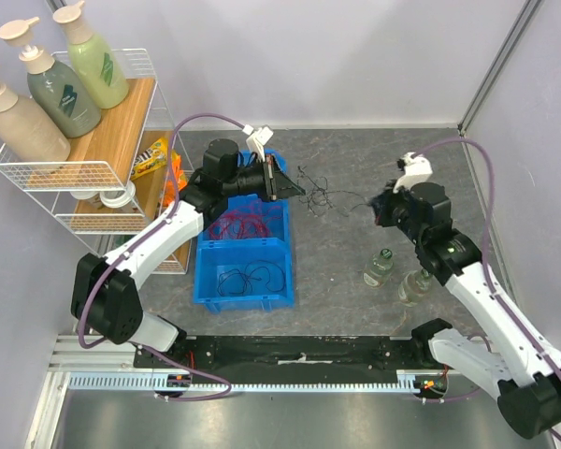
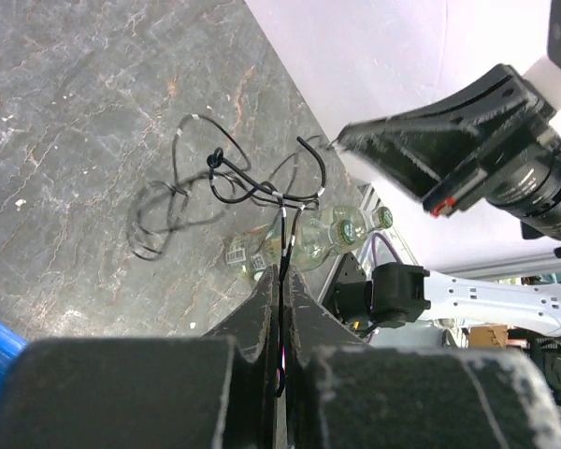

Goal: Untangle the cables

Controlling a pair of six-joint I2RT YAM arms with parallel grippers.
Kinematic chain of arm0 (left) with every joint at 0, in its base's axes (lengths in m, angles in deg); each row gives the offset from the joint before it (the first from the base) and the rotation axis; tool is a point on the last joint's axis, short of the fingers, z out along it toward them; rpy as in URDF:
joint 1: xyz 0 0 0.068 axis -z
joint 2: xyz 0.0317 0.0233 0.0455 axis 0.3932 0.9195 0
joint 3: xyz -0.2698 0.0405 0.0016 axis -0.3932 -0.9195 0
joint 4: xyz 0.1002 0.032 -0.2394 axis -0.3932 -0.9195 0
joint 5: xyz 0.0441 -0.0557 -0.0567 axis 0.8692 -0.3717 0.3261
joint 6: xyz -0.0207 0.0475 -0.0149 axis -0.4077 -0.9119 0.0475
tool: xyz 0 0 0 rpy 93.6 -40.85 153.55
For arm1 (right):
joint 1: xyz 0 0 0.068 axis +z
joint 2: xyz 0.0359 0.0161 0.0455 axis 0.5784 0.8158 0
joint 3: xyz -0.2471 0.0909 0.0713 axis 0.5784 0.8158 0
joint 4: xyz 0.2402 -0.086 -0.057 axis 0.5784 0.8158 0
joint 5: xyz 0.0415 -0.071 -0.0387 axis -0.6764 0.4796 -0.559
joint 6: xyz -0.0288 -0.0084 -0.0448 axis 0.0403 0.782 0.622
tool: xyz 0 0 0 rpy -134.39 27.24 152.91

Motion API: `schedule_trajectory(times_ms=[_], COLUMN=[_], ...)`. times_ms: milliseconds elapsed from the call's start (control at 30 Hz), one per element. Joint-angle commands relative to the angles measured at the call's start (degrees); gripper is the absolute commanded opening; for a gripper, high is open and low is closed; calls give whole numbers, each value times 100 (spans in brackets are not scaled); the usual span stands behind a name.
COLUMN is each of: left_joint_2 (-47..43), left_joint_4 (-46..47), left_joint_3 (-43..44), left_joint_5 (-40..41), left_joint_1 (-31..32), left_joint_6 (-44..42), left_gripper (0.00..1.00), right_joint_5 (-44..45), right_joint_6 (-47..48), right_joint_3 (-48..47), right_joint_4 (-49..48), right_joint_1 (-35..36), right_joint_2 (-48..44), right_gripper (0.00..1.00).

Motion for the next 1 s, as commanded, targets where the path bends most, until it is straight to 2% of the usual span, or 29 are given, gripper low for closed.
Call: schedule_trajectory(times_ms=[0,67,133,200,267,400,467,500,533,667,700,800,867,967], left_joint_2=[-36,-71,-123,-150,-150,-264,-456,-519,-545,-300,-230,-255,-343,-422], left_joint_4=[-354,-390,-398,-363,-337,-442,-460,-442,-442,-267,-188,74,120,120], left_joint_3=[293,206,135,48,-23,-111,-216,-277,-295,-121,-59,47,91,109], left_joint_5=[131,202,202,194,176,281,360,352,308,-411,-578,-738,-764,-817], left_joint_1=[-1,-27,-36,-36,-45,-115,-203,-238,-256,-247,-238,-212,-177,-19], left_joint_6=[-225,-269,-305,-278,-261,-374,-471,-506,-542,-533,-481,-471,-559,-708], left_gripper=[2,2,2,2,2,2,2,2,4,19,23,36,49,54], right_joint_5=[3273,3697,3708,2851,1838,3088,3250,2963,2507,-338,-710,-855,-758,-687], right_joint_6=[-127,-110,-5,345,453,-39,74,197,346,523,427,-161,-416,-742], right_joint_3=[-702,-914,-906,-774,-948,-1187,-1292,-1371,-1450,-1784,-1819,-1881,-2091,-2495], right_joint_4=[1253,1421,1282,756,665,938,921,877,781,614,561,350,419,578], right_joint_1=[-15,-16,-15,-15,-15,-15,-24,-24,-24,-24,-24,-24,-24,-24], right_joint_2=[-502,-651,-818,-775,-399,-440,-625,-678,-687,-275,-169,-54,51,288], right_gripper=[0,0,0,0,0,0,0,0,0,0,0,0,0,0])
